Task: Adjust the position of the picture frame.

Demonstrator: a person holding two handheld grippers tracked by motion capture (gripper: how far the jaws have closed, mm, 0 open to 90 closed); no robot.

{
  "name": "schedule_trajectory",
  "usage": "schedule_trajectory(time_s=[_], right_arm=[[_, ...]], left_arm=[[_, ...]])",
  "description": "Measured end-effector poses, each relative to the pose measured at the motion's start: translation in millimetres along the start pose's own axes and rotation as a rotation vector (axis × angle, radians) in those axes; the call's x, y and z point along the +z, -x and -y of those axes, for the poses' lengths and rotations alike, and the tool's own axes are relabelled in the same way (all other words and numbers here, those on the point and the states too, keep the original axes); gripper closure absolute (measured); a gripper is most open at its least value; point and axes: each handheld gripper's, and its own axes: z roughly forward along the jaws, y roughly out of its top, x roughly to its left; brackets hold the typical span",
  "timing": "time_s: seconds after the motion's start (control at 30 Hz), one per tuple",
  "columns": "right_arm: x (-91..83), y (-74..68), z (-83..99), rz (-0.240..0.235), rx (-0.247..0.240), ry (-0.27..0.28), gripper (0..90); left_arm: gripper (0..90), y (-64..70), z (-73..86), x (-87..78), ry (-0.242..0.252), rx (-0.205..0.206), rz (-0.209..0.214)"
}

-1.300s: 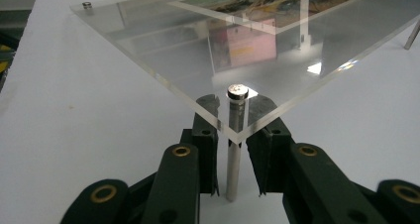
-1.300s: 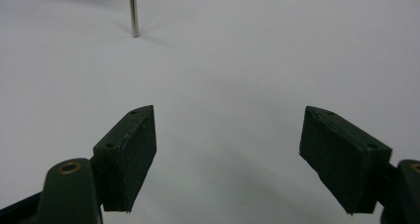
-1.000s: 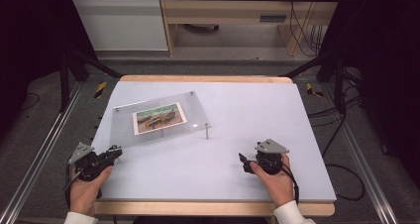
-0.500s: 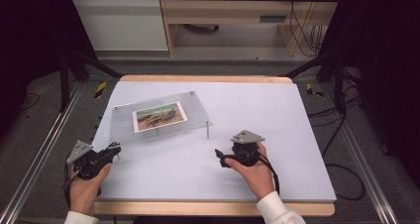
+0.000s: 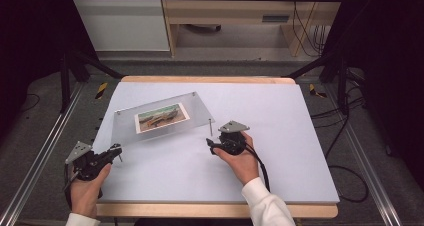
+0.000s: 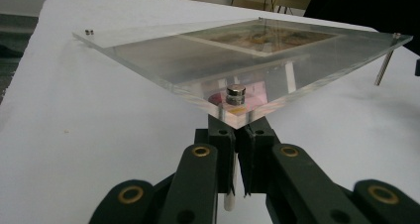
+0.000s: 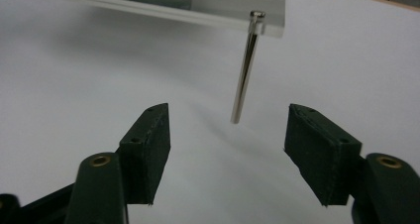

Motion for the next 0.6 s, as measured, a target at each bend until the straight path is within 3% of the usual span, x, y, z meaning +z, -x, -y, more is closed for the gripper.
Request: schedule_trajectory(time_s=[0.13,0.6], right_arm=[[11.5,9.2,-6.7,-0.001,0.028,0.014,44.1],[30.8,17.6,-15.8,-0.028,0.059,0.074,55.4]], left_arm=[[84.3,0.2,-0.6,-0.5,0.003,-0.014,0.011],[84.4,1.8,-1.2,-1.2,0.006,-0.022,0.021]])
